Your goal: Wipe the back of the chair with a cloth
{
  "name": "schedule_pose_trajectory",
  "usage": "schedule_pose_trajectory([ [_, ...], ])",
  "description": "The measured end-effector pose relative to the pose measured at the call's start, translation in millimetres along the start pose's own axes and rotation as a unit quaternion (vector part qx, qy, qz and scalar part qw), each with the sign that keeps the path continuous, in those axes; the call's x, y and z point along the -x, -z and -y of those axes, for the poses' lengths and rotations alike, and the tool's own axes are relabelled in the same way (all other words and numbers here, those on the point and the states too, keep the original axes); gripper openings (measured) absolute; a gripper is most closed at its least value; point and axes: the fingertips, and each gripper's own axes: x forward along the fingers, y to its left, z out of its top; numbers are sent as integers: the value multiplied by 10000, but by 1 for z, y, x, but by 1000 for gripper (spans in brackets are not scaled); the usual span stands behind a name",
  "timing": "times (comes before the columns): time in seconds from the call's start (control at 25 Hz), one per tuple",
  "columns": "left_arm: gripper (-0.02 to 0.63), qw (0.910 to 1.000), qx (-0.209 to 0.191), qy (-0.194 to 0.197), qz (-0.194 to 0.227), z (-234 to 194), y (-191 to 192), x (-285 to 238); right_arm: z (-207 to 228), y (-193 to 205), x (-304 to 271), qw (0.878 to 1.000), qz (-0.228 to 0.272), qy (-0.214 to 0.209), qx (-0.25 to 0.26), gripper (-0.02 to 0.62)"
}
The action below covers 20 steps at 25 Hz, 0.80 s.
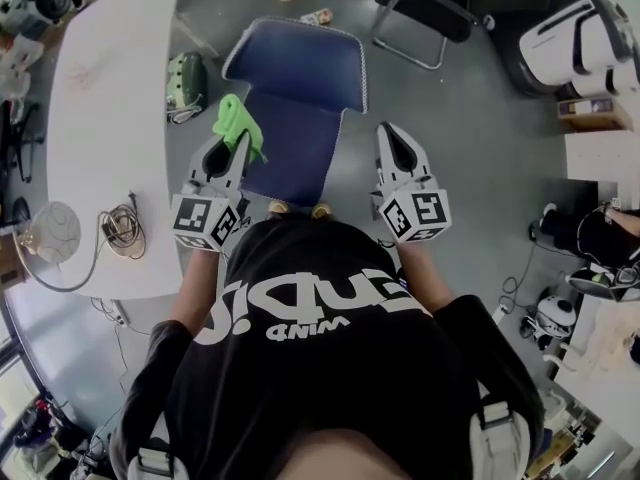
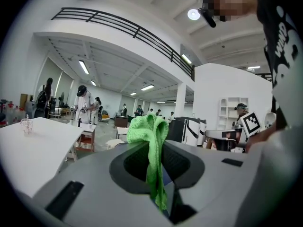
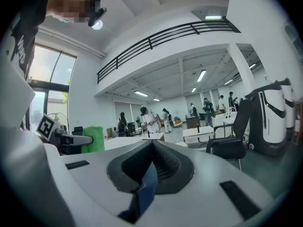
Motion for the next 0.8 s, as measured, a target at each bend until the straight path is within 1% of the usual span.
schedule_pose_trajectory([
  [0.28, 60, 9999, 7, -114, 68, -5, 8, -7, -2, 10, -8, 10000, -7, -43, -22, -5],
  [0.6, 60, 9993, 54, -375, 15, -19, 17, -12, -8, 16, -15, 10000, -48, -54, -17, -5],
  [0.8, 60, 9989, 95, -452, -7, -20, 19, -11, -13, 19, -18, 9999, -86, -112, 0, -5],
])
